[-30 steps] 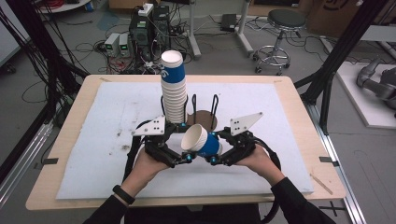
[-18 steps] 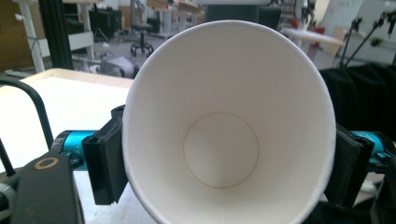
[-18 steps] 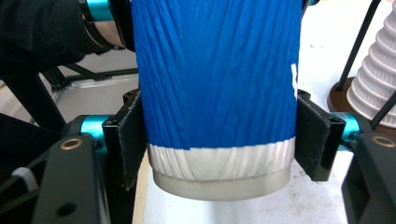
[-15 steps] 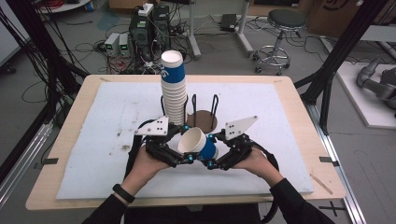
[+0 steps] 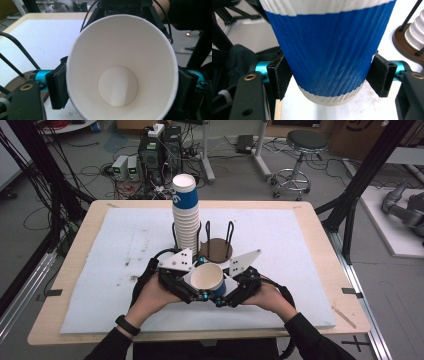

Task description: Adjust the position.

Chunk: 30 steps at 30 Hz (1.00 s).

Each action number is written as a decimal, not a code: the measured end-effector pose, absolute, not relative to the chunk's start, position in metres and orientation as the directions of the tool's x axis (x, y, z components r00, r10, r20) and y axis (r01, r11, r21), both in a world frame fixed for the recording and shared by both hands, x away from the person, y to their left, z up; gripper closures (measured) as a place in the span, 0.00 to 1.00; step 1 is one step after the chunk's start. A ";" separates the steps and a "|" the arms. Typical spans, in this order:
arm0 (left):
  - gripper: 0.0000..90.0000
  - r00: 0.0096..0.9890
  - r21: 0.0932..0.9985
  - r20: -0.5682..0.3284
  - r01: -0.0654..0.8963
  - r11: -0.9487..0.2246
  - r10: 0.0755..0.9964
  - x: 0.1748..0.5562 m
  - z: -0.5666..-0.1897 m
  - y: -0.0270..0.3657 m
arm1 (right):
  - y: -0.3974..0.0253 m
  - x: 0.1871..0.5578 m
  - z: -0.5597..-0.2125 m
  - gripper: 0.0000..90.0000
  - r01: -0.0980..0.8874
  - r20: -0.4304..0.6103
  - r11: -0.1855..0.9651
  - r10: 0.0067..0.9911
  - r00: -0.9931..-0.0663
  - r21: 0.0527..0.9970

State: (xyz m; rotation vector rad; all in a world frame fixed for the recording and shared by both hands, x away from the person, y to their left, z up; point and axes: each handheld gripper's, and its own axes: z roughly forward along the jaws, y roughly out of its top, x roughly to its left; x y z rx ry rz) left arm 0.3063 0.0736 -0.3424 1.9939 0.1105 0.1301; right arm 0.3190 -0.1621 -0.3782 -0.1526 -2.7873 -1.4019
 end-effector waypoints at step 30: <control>0.20 0.985 0.995 -0.097 0.098 -0.002 0.143 0.309 -0.350 0.073 | -0.174 0.321 -0.379 0.33 0.167 0.155 0.287 0.063 -0.986 0.943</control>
